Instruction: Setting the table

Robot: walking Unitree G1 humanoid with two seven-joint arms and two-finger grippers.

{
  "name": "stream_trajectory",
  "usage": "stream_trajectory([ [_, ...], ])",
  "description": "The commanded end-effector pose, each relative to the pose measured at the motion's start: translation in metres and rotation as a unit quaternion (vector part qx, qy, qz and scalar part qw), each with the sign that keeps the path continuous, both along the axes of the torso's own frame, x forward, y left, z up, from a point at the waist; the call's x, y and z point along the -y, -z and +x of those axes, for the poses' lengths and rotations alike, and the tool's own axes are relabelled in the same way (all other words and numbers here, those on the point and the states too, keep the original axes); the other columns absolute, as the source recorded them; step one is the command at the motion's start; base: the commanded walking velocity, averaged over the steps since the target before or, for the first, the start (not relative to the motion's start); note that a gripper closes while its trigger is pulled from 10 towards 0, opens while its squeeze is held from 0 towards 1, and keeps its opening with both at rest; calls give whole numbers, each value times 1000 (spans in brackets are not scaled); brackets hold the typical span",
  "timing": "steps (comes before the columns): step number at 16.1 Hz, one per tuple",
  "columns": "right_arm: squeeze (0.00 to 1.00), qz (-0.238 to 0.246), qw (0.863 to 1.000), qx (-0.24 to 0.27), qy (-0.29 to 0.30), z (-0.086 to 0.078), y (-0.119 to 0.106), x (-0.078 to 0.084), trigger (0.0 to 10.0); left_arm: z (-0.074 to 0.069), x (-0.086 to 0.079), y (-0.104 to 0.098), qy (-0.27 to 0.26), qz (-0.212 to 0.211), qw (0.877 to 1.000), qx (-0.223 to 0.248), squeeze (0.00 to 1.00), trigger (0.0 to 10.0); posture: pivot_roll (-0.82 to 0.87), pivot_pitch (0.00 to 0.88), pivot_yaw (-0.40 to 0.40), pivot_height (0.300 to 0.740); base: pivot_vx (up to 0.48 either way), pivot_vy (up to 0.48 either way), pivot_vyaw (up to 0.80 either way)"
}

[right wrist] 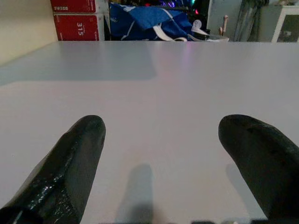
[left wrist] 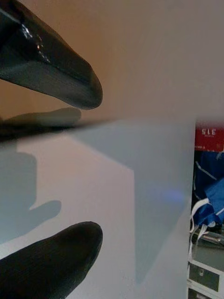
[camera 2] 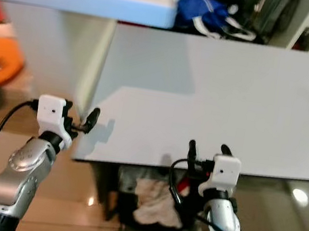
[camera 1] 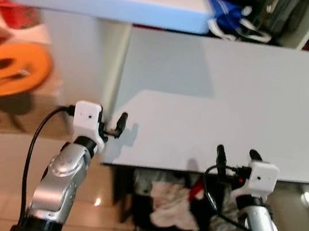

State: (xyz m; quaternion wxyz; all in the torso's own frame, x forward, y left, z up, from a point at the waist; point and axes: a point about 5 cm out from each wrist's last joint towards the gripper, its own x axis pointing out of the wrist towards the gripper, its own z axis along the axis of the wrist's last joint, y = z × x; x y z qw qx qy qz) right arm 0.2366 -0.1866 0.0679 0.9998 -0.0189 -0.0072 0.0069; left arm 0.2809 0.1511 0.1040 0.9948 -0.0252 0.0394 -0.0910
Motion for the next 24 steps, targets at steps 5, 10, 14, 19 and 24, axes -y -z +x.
stream_trajectory([
  [5,0,-8,1000,-2,5,2,-2,6,10000,3,7,-8,7,8,1000,16,0,10000,-37,0,7,727,0,480,0],
  [10,0,-4,1000,-13,-27,11,3,-8,10000,-3,1,-10,0,14,1000,22,0,10000,9,0,-9,727,0,480,0],
  [14,0,-5,999,-20,-34,9,5,-9,10000,-5,4,-12,11,28,999,29,0,10000,9,0,-13,727,0,120,0],
  [19,0,-5,999,-27,-27,5,9,-7,10000,-4,10,-11,28,32,999,27,0,10000,-9,0,2,727,0,0,0],
  [24,0,-4,999,-34,-25,0,12,-7,10000,9,-12,-24,39,102,994,18,0,10000,-6,0,16,727,0,0,0],
])
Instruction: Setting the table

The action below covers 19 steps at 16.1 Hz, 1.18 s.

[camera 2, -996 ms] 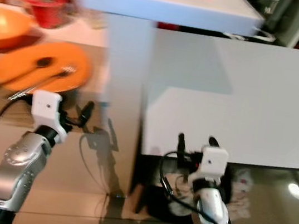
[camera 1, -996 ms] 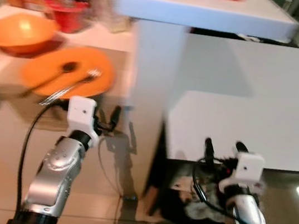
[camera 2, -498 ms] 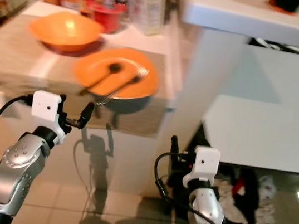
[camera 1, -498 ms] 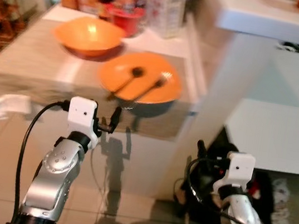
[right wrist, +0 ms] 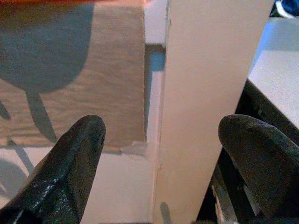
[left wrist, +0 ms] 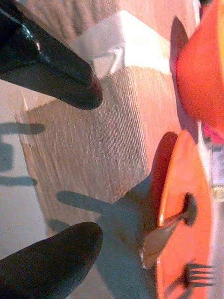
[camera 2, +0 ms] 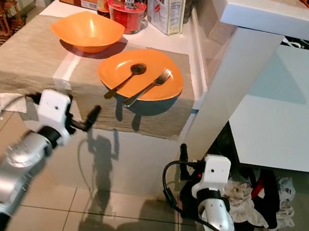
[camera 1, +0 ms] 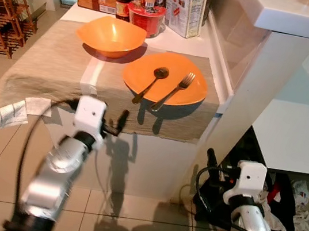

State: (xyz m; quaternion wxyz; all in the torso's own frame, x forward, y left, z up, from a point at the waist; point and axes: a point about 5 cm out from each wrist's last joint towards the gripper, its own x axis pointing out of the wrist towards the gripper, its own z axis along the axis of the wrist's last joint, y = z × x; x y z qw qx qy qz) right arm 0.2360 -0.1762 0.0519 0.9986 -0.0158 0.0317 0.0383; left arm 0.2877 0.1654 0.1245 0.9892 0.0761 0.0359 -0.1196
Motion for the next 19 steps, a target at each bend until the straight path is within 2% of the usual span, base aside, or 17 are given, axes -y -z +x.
stream_trajectory([
  [1,0,-6,1000,3,6,-1,-2,3,10000,9,-5,-17,13,15,1000,8,0,10000,-1,0,20,727,0,0,0],
  [2,0,-5,1000,1,6,-2,-1,3,10000,15,-8,-27,21,22,999,11,0,10000,4,0,25,727,0,0,0],
  [3,0,-4,1000,-1,6,-2,0,2,10000,25,-11,-46,34,30,999,16,0,10000,6,0,31,727,0,0,0],
  [5,0,-2,1000,-3,6,-2,1,-1,10000,39,-10,-74,54,18,998,9,0,10000,4,0,37,727,0,0,0],
  [9,0,0,1000,-8,9,-5,3,-2,10000,55,-6,-108,89,-14,995,-51,0,10000,1,0,39,727,0,0,0],
  [11,0,0,1000,-13,5,-5,5,-3,10000,68,1,-124,111,-11,991,-76,0,10000,7,0,32,727,0,0,0],
  [14,0,-1,1000,-14,1,-3,5,-4,10000,85,14,-142,132,-12,987,-87,0,10000,4,0,42,727,0,0,0],
  [15,0,-1,1000,-13,2,-4,4,-5,10000,92,24,-150,144,-13,985,-89,0,10000,-6,2,55,727,0,0,0],
  [17,0,1,1000,-12,5,-6,4,-6,10000,100,35,-150,155,10,983,-97,0,10000,-23,8,69,727,0,0,0],
  [19,0,4,1000,-11,15,-10,3,-6,10000,110,46,-137,157,35,981,-110,0,10000,-47,12,79,727,0,0,0],
])
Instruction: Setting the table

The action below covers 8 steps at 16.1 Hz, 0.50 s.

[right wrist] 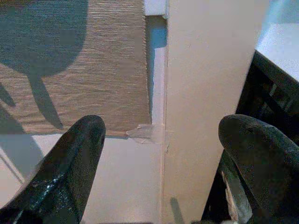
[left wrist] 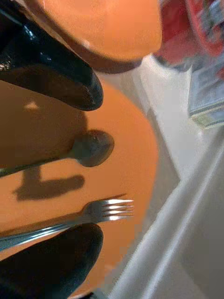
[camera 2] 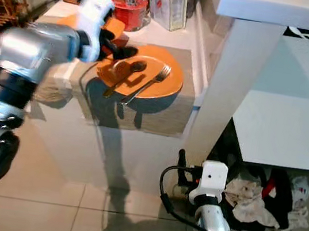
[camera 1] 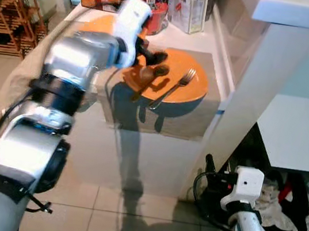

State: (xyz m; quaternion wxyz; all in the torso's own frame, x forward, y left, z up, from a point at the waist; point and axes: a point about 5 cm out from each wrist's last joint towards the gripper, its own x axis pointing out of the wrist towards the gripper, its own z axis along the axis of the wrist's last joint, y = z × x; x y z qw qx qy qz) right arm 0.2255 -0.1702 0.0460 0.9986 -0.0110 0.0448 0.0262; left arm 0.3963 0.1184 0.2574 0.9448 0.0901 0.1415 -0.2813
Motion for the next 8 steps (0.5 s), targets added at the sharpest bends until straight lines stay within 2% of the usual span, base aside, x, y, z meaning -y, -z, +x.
stream_trajectory([
  [1,0,0,1000,1,6,-2,-3,0,10000,5,5,6,0,11,1000,-8,0,10000,-62,17,80,727,0,0,0],
  [5,0,-5,1000,-3,8,-9,-3,3,10000,11,11,28,-11,37,999,-23,0,10000,-79,24,78,727,0,0,0],
  [8,0,-7,1000,-6,11,-12,-3,5,10000,14,12,38,-30,26,999,-22,0,10000,-91,31,81,727,0,0,0],
])
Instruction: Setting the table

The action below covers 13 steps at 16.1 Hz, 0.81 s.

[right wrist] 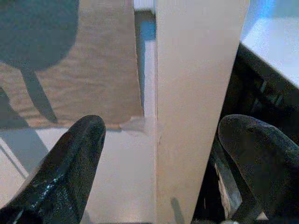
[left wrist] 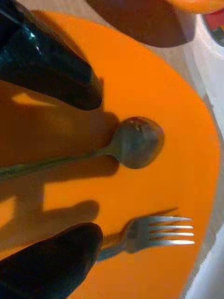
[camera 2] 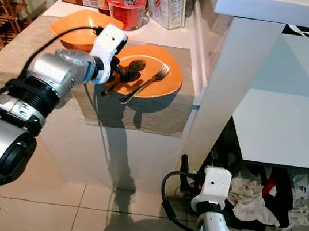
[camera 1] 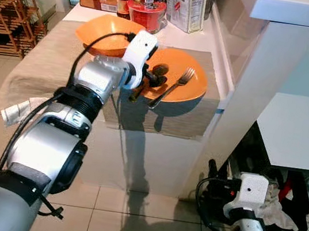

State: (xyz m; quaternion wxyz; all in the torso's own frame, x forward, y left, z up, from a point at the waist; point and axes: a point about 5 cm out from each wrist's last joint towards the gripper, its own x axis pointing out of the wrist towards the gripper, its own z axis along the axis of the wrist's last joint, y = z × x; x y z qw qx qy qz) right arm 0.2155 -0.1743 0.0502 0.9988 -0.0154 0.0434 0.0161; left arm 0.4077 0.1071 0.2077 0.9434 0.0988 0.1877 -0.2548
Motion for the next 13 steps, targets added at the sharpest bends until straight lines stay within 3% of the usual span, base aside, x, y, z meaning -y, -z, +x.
stream_trajectory([
  [1,0,-2,1000,-9,2,-3,1,0,10000,3,1,-7,-7,5,1000,13,0,10000,-94,33,82,727,0,0,0],
  [8,0,3,1000,-15,2,-4,3,-5,10000,5,-3,2,-19,42,999,-10,0,10000,-97,18,104,727,0,0,0],
  [13,0,3,1000,-19,3,-4,5,-5,10000,5,-2,-2,-32,12,998,-47,0,10000,-101,7,111,727,0,0,0],
])
